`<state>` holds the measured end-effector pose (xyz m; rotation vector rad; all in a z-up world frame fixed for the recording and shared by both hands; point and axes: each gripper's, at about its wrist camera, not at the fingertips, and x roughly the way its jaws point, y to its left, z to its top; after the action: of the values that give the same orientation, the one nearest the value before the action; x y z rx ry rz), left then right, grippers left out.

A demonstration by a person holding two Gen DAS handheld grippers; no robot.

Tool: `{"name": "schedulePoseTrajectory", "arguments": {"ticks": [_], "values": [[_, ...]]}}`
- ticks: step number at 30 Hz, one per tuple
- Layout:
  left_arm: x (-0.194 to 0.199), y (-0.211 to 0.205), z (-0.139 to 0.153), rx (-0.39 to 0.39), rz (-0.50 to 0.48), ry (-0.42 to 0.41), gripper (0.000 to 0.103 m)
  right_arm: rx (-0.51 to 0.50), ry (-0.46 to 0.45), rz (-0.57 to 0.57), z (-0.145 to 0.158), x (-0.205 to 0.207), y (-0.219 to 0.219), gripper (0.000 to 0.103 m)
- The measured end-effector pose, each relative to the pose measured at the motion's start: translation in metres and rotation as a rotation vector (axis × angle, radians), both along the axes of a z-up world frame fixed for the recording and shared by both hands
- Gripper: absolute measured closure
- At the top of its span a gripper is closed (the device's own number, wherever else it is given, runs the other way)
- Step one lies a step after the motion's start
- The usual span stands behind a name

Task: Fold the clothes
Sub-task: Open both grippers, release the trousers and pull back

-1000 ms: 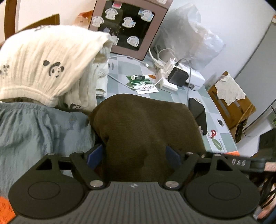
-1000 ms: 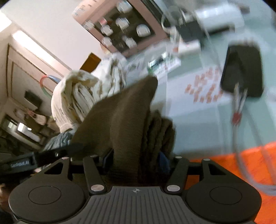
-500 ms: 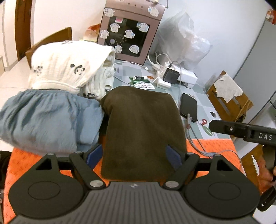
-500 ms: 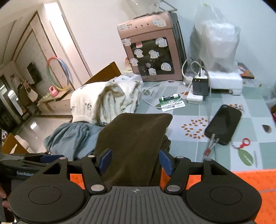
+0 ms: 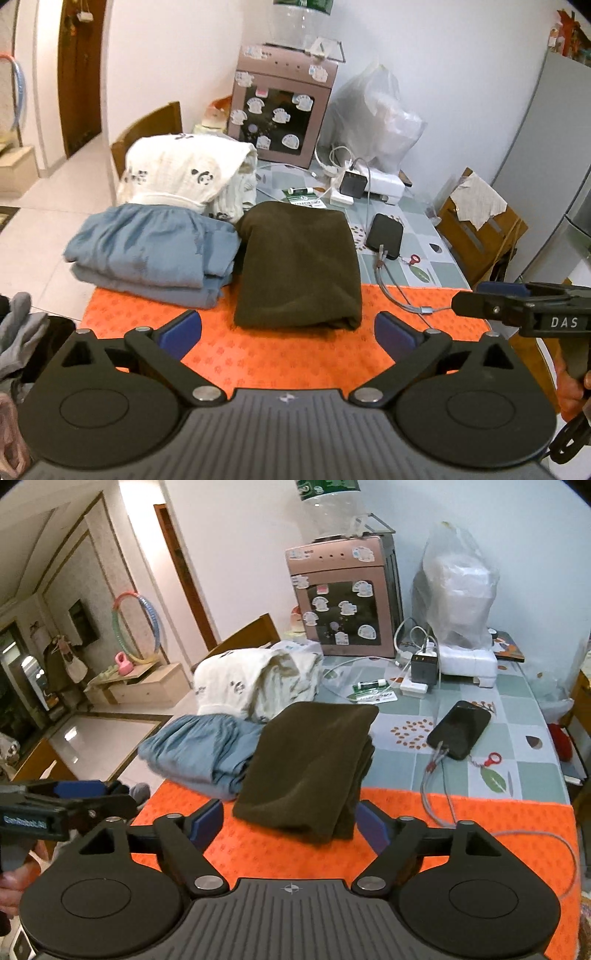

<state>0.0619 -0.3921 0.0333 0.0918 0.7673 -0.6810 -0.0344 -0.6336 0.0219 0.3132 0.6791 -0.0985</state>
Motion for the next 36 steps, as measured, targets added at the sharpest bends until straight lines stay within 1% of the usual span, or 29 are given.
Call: {"name": "schedulePoseTrajectory", "arguments": {"ticks": [3, 4, 7, 9, 10, 12, 16, 20, 24, 27, 30, 33, 36], "values": [[-0.023, 0.014, 0.004, 0.012, 0.030, -0.007, 0.002, -0.006, 0.008, 0.013, 0.001, -0.017, 0.008, 0.015], [-0.030, 0.019, 0.005, 0.016, 0.042, -0.008, 0.001, -0.009, 0.010, 0.015, 0.001, -0.022, 0.011, 0.013], [-0.050, 0.034, 0.005, 0.011, 0.072, -0.007, 0.001, -0.013, 0.012, 0.013, -0.001, -0.035, 0.018, 0.005], [-0.061, 0.045, 0.004, 0.004, 0.086, -0.008, 0.001, -0.006, 0.018, 0.011, -0.004, -0.042, 0.024, 0.003], [-0.067, 0.050, 0.004, 0.001, 0.093, -0.009, 0.001, -0.002, 0.022, 0.009, -0.005, -0.046, 0.027, 0.000], [-0.079, 0.061, 0.003, -0.005, 0.106, -0.011, 0.001, -0.003, 0.026, -0.008, -0.008, -0.053, 0.036, 0.000], [-0.090, 0.081, -0.004, 0.026, 0.089, -0.032, 0.001, 0.004, 0.047, -0.041, -0.018, -0.066, 0.059, 0.000], [-0.091, 0.105, -0.013, 0.046, 0.074, -0.011, 0.001, 0.004, 0.055, -0.076, -0.028, -0.076, 0.089, 0.000], [-0.093, 0.121, -0.022, 0.078, 0.068, -0.013, 0.001, 0.015, 0.052, -0.108, -0.034, -0.082, 0.115, 0.000], [-0.095, 0.128, -0.028, 0.097, 0.061, -0.023, 0.001, -0.019, 0.049, -0.131, -0.035, -0.088, 0.135, 0.000], [-0.099, 0.133, -0.034, 0.112, 0.063, -0.036, 0.001, -0.032, 0.044, -0.145, -0.037, -0.092, 0.149, 0.000], [-0.102, 0.135, -0.040, 0.112, 0.064, -0.024, 0.001, -0.038, 0.047, -0.153, -0.038, -0.095, 0.159, 0.000], [-0.101, 0.135, -0.043, 0.119, 0.091, -0.015, 0.001, -0.045, 0.053, -0.155, -0.041, -0.095, 0.166, 0.000]]}}
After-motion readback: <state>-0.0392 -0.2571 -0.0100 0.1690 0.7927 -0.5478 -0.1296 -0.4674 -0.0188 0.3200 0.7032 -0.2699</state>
